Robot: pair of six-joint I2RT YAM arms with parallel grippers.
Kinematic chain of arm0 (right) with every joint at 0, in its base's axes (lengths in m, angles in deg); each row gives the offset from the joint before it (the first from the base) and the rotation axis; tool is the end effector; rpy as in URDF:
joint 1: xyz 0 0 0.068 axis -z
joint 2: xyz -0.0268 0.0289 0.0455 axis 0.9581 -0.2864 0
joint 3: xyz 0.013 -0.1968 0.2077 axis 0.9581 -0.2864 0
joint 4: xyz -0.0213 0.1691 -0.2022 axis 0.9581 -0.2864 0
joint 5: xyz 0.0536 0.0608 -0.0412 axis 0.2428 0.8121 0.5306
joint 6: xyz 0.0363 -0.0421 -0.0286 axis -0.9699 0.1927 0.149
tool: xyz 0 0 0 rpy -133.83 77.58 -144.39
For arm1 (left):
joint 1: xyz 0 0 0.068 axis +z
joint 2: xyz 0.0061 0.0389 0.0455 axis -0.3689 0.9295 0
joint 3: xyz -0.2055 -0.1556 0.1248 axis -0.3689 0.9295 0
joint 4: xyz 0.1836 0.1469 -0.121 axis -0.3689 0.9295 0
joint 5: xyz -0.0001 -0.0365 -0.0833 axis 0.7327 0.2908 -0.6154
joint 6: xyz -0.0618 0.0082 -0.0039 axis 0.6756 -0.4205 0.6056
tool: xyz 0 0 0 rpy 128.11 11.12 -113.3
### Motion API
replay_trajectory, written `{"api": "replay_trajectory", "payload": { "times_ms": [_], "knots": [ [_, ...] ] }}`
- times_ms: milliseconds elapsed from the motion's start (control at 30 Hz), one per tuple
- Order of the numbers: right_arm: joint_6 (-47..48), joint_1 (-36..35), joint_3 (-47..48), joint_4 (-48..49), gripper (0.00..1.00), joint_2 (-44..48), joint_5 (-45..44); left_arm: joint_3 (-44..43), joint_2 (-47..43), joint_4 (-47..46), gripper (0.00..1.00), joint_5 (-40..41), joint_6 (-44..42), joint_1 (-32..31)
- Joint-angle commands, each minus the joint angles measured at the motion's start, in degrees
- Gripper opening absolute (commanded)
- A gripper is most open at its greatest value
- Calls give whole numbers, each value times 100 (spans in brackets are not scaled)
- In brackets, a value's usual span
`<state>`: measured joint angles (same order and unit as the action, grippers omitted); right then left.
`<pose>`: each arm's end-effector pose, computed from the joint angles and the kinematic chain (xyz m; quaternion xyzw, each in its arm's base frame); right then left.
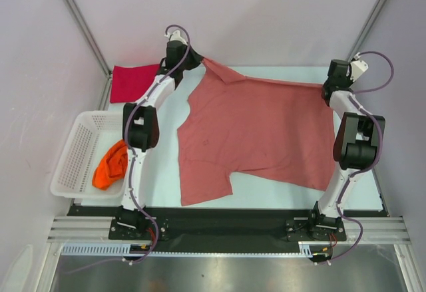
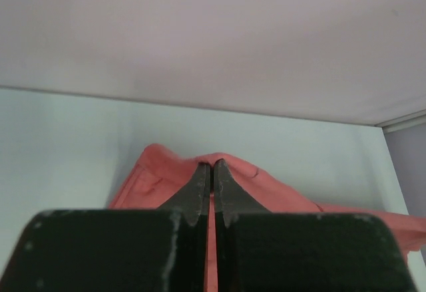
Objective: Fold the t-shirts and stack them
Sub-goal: Flatten the tshirt out, then fold the tshirt
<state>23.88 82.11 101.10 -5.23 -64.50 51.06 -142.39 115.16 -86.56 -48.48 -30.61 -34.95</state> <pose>0.4680 -0.0952 0.2486 0.3620 0.7516 -0.1393 0.5334 0.5932 -0.1476 0.2510 -0.0960 0.7823 -0.3008 0.5370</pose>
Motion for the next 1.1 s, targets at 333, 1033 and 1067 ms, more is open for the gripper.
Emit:
{"api": "replay_trajectory", "payload": {
  "times_ms": [333,1033,1067],
  "knots": [
    [-453,91,986,-3122,0,139,720,1970,-2292,1055,0,-229,302,135],
    [-1007,443,-51,-4065,0,1036,1379,3780,-3637,2022,0,-1266,496,187],
    [-1007,443,-104,-4065,0,1070,1370,3825,-3663,2048,0,-1319,539,205]
  ]
}}
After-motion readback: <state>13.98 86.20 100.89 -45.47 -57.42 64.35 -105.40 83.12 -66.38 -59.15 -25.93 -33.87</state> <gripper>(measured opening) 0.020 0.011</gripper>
